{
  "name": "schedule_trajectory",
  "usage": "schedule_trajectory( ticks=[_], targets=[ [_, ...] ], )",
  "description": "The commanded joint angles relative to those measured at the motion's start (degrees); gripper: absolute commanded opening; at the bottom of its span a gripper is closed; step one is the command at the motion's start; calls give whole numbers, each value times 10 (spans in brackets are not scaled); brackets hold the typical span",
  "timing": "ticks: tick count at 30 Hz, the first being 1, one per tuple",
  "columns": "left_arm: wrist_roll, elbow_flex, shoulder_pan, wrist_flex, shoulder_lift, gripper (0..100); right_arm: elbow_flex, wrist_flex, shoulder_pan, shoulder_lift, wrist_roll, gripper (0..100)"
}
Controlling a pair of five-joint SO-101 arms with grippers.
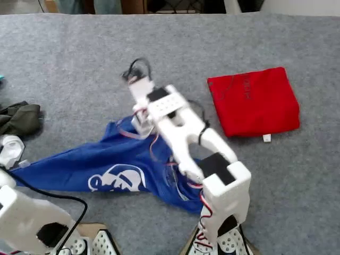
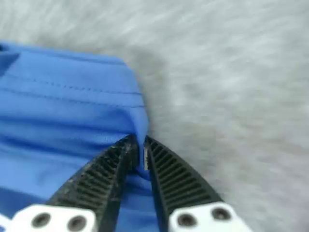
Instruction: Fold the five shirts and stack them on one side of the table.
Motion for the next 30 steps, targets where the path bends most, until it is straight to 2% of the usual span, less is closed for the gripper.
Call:
schedule_trajectory(
  ticks=[1, 5, 8, 12, 14, 17, 20, 25, 30],
  targets=[
    [12, -24, 73, -34, 13, 29, -117, 38, 55, -3, 6, 16],
    [62, -31, 182, -85, 40, 29, -195, 30, 92, 3, 7, 18],
    [96, -32, 262, -155, 62, 29, -192, -14, 96, 16, 7, 18],
    [171, -32, 313, -256, 101, 29, -162, -93, 93, 90, 36, 32],
    [227, -32, 312, -288, 119, 29, -164, -110, 97, 131, 38, 118],
    [312, -32, 281, -309, 140, 29, -190, -71, 125, 145, -11, 332],
    [338, -35, 247, -327, 156, 29, -241, -17, 156, 135, 9, 442],
    [317, -48, 169, -318, 151, 29, -351, 20, 182, 139, 18, 387],
    [284, -113, 102, -254, 151, 29, -397, 45, 123, 178, 18, 193]
  ],
)
